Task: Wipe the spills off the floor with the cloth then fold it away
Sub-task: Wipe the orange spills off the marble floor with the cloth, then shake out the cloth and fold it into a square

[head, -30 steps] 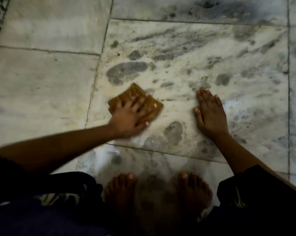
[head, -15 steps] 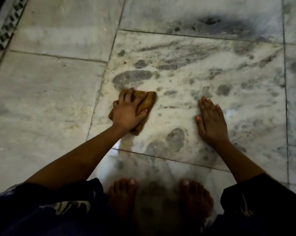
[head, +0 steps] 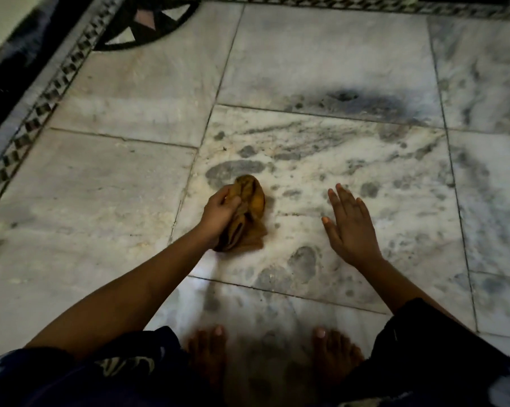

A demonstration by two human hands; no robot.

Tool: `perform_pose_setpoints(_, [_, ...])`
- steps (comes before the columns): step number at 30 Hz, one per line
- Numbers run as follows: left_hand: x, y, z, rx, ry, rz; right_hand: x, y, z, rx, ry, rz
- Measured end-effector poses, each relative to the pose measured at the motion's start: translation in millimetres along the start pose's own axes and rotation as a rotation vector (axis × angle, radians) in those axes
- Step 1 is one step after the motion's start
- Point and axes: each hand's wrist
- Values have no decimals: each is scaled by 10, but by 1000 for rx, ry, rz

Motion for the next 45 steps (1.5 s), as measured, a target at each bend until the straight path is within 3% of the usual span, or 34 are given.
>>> perform_pose_setpoints(3, [-66, -306, -11, -158, 49, -423, -168, 152, 128, -16, -42, 68])
perform_pose_setpoints(7, [-179, -604, 96, -294, 93, -604, -401, 351, 282, -64, -119, 137])
perform_pose_setpoints(18, [-198, -927, 508, -437, 120, -582, -568, 548, 819, -13, -189, 262])
perform_pose_setpoints(28, [-246, -1229, 1186, -526, 66, -693, -509, 662, 1573, -2, -57, 272])
perform_pose_setpoints(34, [-395, -2020, 1174, -520, 15, -805, -1174, 1117, 1733, 18, -41, 302])
perform_pose_setpoints(38, [-616, -2687, 856, -485, -20, -742, -1863, 1474, 1714, 43, -59, 360])
perform_pose_setpoints(45, [-1186, -4468, 88, -367, -50, -569, -3736, 2188, 1614, 95, -67, 474])
Point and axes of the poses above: each hand's wrist, its own z-axis towards the middle knuckle, its own x-axis out of the palm, y = z × x, and after that the axes turned 3 degrees about x, right-handed
